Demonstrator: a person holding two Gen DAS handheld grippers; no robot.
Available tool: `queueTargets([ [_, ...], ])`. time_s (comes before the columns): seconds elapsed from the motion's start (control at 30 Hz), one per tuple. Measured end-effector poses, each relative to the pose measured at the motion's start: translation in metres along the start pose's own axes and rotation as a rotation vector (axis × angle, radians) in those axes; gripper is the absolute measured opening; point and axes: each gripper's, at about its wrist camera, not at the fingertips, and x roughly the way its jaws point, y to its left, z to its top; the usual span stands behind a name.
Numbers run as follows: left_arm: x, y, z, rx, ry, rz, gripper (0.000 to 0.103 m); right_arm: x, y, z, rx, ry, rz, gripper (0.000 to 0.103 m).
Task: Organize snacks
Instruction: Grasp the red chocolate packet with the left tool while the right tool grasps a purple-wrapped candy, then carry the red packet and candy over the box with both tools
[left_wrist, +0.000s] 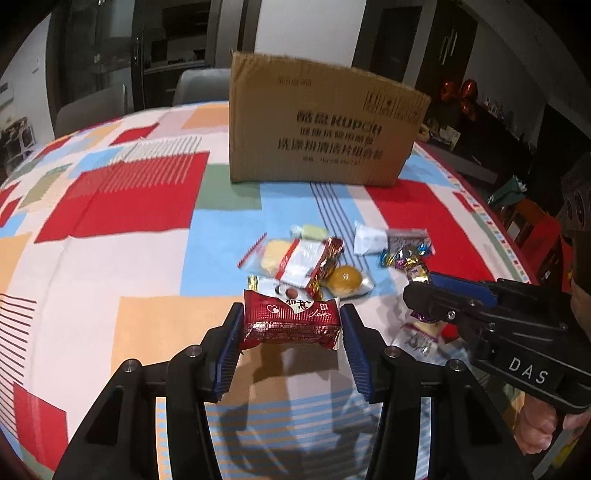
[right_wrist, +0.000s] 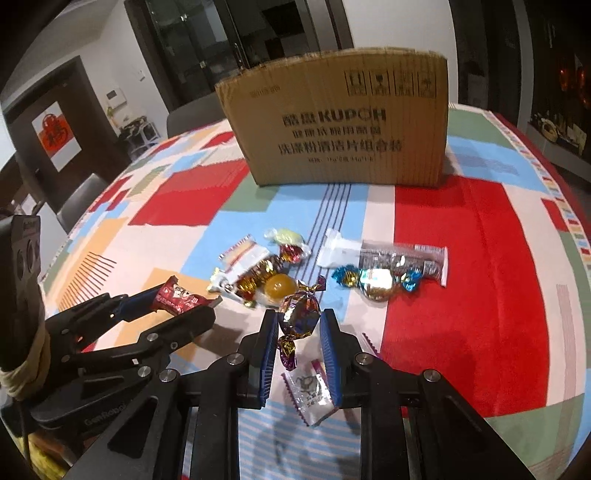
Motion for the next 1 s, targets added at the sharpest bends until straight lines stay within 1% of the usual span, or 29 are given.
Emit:
queueTargets([
  [0.33, -0.031, -0.010, 0.023, -0.007, -0.057, -0.012, 0.051, -0.035, 0.003, 0.015, -0.011, -0.081, 0.015, 0.025],
  [0.67, -0.061, -0.027, 0.059, 0.004, -0.147, -0.012, 0.051, -0.070, -0.004, 0.039, -0.025, -0.152, 0.008, 0.025],
  [0.9, -0.067, -0.037, 0.084, 0.001, -0.164, -0.017, 0.051, -0.088, -0.011, 0.056, -0.034, -0.196, 0.008, 0.025],
  [1.0, -0.069, -0.042, 0.097, 0.012, -0.170, -0.012, 0.051, -0.095, -0.015, 0.066, -0.029, -0.227, 0.011, 0.025],
])
